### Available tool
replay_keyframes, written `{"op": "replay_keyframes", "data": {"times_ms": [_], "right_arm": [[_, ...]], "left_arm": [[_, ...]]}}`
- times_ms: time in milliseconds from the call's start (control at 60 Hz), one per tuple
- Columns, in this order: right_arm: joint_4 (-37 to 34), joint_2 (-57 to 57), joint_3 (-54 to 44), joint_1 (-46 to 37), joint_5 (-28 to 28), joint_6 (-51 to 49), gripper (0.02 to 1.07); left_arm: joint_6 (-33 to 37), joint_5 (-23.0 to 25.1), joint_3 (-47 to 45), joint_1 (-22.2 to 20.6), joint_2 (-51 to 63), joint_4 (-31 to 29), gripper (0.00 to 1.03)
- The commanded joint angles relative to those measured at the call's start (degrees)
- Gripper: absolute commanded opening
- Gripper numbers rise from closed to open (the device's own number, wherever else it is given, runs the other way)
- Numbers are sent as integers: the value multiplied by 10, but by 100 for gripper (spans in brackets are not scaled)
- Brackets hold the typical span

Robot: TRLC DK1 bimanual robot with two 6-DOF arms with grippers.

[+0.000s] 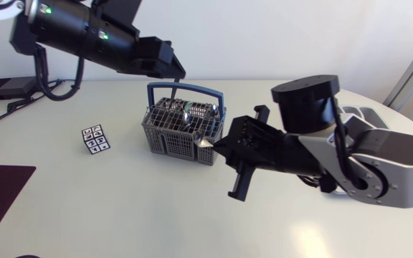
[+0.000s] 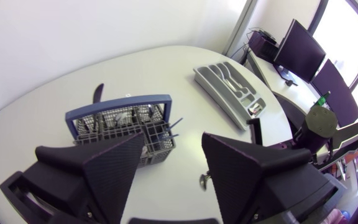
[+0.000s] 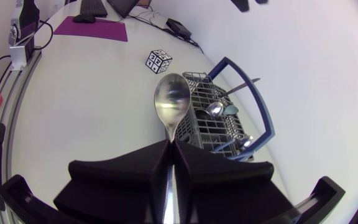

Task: Transfer all utensils from the basket to the drawer tray.

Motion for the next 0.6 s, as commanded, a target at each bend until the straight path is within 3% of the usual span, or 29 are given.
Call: {"op": "replay_keyframes", "data": {"times_ms": [0,133,250,317,367,583], "right_arm": [[-28,-36,-16,-40,-27,-2,12],[-79,-71,-24,-111,-76,-27,12],[-117,-95,-30,-181,-120,-54,12],[-135,-103,-33,-221,-144,-69,12],[-149,-109,-36,-251,-162,-84,12],[-193,-113,-46,-375,-224,-156,12]], "left_arm": [[25,-7,-13,27,-9,3,75],[62,-8,-77,72,-6,33,73],[73,-10,-141,95,2,101,51],[80,-26,-167,100,18,141,30],[81,-26,-178,102,33,159,24],[84,-58,-189,90,103,219,20]]}}
